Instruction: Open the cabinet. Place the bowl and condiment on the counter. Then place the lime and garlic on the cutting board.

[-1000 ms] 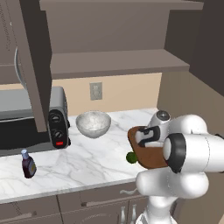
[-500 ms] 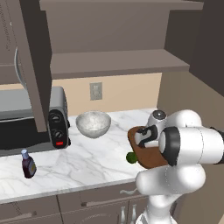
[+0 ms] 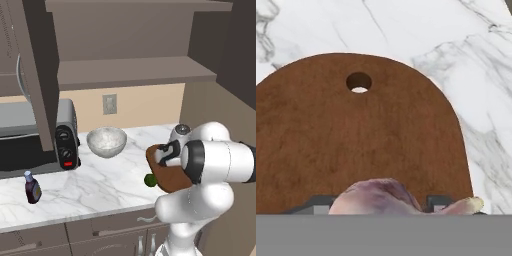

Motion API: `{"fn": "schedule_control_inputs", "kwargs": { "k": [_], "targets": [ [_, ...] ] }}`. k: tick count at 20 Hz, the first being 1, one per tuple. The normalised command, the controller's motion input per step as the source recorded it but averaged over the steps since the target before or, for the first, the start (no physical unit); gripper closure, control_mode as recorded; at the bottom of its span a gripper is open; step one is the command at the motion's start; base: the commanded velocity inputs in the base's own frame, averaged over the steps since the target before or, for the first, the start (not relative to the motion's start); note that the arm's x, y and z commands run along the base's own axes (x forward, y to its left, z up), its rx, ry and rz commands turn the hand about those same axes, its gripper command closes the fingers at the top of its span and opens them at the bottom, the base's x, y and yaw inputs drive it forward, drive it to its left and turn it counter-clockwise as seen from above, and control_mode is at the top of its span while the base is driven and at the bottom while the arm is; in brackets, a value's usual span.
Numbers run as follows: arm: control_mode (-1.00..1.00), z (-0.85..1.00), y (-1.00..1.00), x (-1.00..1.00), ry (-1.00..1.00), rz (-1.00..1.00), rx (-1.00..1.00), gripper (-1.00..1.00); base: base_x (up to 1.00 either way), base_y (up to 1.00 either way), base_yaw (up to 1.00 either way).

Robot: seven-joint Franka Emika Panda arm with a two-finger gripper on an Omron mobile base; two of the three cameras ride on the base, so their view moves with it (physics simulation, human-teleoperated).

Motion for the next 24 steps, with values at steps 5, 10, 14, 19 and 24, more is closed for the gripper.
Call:
{"fn": "schedule_control_inputs", "kwargs": {
  "k": [5, 10, 14, 19, 24],
  "targets": [
    [-1.00, 0.24, 0.00, -0.17, 0.01, -0.07, -0.01, -1.00, 0.00, 0.00, 0.00],
    [-1.00, 0.47, 0.17, -0.03, 0.07, -0.09, -0.05, -1.00, 0.00, 0.00, 0.00],
    [-1.00, 0.67, 0.16, -0.26, 0.13, -0.09, -0.01, -1.00, 0.00, 0.00, 0.00],
    [-1.00, 0.49, 0.04, -0.47, 0.10, -0.08, 0.00, -1.00, 0.00, 0.00, 0.00],
    [-1.00, 0.21, 0.10, -0.56, 0.01, -0.02, 0.00, -1.00, 0.00, 0.00, 0.00]
  ]
}}
